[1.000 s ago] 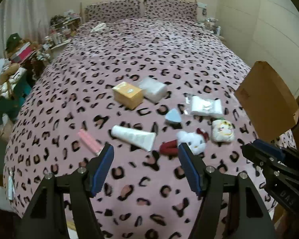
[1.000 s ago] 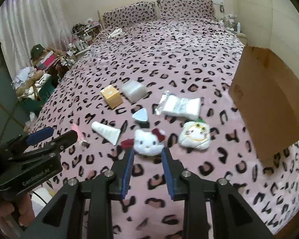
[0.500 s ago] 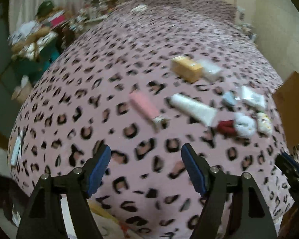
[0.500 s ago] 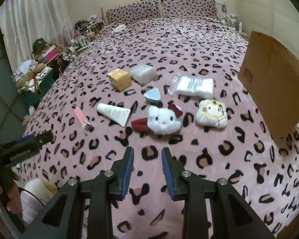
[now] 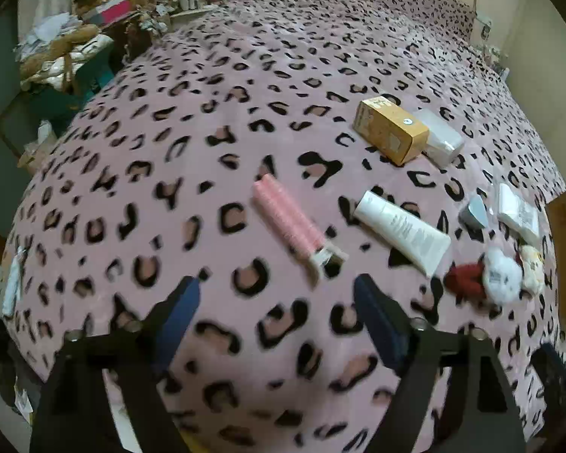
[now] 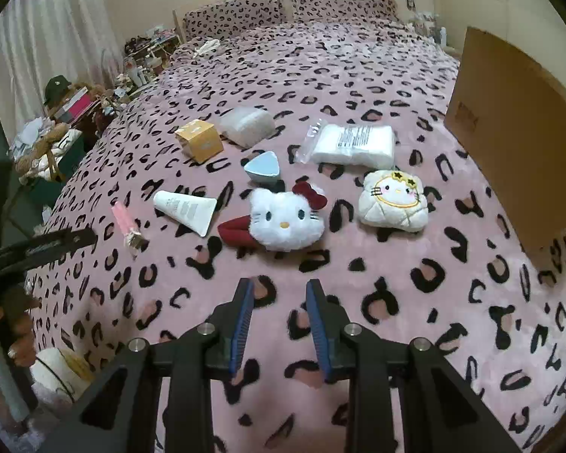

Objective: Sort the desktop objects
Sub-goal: 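Grasp the pink hair roller with the left tool while the right tool grasps the Hello Kitty plush, then lift the pink roller with the left tool while the right tool lifts the plush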

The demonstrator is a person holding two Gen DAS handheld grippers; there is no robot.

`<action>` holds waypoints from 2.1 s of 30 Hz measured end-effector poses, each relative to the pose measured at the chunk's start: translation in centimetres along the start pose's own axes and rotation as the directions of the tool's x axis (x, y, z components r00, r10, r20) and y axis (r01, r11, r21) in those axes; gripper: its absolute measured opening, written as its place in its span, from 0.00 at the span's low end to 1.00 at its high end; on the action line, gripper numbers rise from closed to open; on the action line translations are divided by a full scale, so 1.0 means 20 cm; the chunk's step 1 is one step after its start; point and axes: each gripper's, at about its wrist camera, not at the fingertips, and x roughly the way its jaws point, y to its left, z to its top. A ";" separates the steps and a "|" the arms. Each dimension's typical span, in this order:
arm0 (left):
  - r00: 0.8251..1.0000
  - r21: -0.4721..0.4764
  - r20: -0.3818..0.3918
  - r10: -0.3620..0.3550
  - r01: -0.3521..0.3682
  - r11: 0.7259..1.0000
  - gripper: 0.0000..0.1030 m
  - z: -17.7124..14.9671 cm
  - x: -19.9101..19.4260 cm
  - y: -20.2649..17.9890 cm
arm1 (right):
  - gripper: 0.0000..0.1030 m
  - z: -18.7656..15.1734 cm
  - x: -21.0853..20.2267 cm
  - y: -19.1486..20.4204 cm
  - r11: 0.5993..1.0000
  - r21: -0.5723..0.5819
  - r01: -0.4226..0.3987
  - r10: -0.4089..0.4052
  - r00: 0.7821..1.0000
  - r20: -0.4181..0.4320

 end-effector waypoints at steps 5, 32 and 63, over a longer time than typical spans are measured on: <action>0.999 0.002 -0.045 0.005 -0.005 1.000 0.85 0.13 0.21 -0.08 | 0.28 0.04 0.08 -0.05 0.999 0.041 -0.012 0.012 1.000 -0.001; 0.997 -0.021 -0.078 -0.003 0.001 1.000 0.86 0.15 0.56 -0.09 | 0.66 0.21 0.68 -0.12 0.912 0.381 -0.151 0.188 0.980 -0.060; 0.997 -0.011 0.035 -0.072 0.072 0.997 0.27 0.04 0.21 -0.03 | 0.51 0.12 0.34 0.05 0.969 0.192 -0.154 0.146 0.988 0.054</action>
